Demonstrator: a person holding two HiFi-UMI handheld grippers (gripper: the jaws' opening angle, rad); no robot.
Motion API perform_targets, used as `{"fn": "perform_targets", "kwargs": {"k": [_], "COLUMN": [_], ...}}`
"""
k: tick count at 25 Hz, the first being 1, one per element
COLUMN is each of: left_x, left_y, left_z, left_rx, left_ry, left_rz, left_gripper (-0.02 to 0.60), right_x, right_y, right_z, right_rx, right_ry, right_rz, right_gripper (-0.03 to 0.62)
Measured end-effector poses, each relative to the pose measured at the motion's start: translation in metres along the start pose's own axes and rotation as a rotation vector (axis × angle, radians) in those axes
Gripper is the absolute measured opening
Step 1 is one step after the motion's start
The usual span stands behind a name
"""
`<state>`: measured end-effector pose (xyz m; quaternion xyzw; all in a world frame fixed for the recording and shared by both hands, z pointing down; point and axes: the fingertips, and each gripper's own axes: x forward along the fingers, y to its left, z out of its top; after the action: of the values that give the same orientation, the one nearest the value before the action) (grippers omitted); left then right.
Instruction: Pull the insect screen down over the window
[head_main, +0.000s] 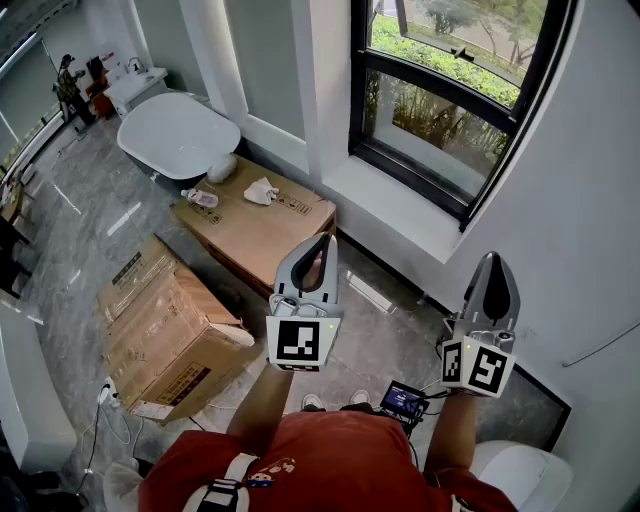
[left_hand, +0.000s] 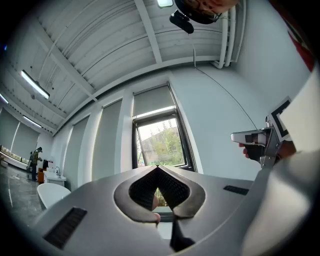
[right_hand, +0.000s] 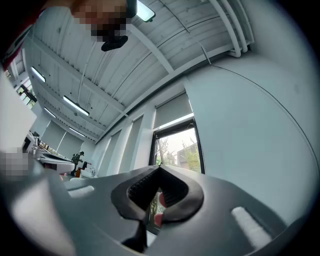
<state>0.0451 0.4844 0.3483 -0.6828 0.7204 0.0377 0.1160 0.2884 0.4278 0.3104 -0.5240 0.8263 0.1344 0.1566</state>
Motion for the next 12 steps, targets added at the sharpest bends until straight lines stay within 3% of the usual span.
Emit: {"fn": "perform_targets", "kwargs": {"k": [12], "left_x": [0.014], "left_y": [-0.027], "left_z": [0.005], "left_rx": [0.005], "left_ry": [-0.007], "left_rz": [0.003], "left_gripper": [0.006], "right_x": [0.01], "right_y": [-0.025], "right_z": [-0.01], "right_rx": [0.011], "right_ry": [-0.006], "right_rz": [0.024], "right_gripper": [0.009]}}
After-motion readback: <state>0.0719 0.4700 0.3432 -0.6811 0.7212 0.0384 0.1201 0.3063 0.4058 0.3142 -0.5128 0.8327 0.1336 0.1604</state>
